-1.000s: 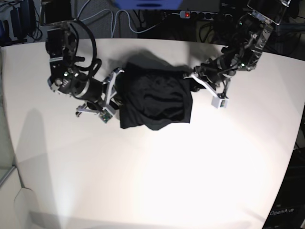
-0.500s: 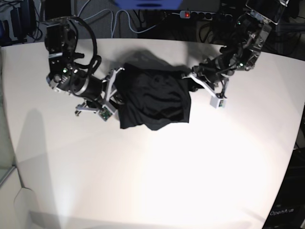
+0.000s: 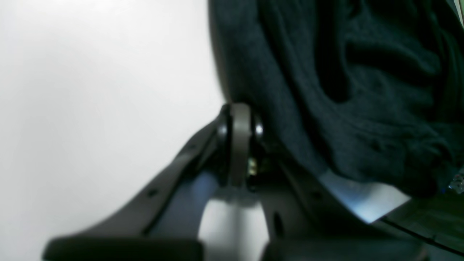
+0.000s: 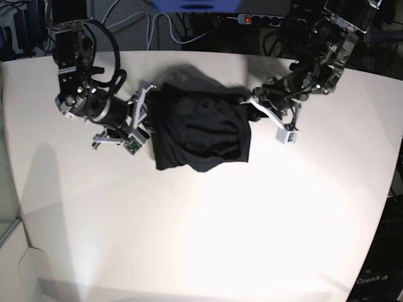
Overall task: Fold the T-shirt properly
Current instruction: 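Open the right gripper and pull both grippers away from the folded bundle, then position both grippers at opposite sides of the black folded bundle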
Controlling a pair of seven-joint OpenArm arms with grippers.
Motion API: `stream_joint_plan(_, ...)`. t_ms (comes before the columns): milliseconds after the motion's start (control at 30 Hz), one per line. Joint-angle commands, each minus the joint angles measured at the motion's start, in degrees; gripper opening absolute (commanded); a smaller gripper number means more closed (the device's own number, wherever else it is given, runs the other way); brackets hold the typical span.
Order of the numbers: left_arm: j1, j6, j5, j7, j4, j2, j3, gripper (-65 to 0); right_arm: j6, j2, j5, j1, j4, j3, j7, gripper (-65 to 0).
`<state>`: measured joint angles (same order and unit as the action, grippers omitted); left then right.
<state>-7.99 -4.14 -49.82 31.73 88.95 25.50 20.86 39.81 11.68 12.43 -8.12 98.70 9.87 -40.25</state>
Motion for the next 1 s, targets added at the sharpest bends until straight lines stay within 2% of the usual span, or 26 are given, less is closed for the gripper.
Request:
stream_joint_plan(0, 0.8, -0.1, 0.3, 0.4, 0.4, -0.2, 0.9, -63.6, 0.2, 0.7, 0.6, 0.9, 1.1, -0.2, 1.3, -53.7)
stream_joint_plan(200, 2.2, -0.1, 0.3, 0.1, 0.4, -1.3, 5.2, -63.6, 0.2, 4.8, 0.6, 1.5, 1.0, -2.2, 1.4, -53.7)
stream_joint_plan(367, 2.9, -0.1, 0.4, 0.4, 0.1, -3.1, 6.6, -63.6, 0.2, 6.0, 0.7, 2.5, 1.1, -6.2, 1.2, -53.7)
stream_joint_plan(600, 5.0, -0.1, 0.3, 0.4, 0.2, -5.0, 6.5, -63.6, 0.2, 7.6, 0.7, 2.4, 1.1, -7.5, 1.3, -53.7)
stream_joint_plan(800, 5.0, -0.1, -0.2, 0.4, 0.6, -4.7, 6.2, -63.6, 0.2, 8.8, 0.8, 2.3, 1.1, -7.7, 0.9, -53.4)
stream_joint_plan(967, 4.9, -0.1, -0.2, 0.1, 0.6, -2.9, 6.1, -63.6, 0.2, 8.1, 0.8, 1.5, 1.1, -7.7, 1.2, -53.0)
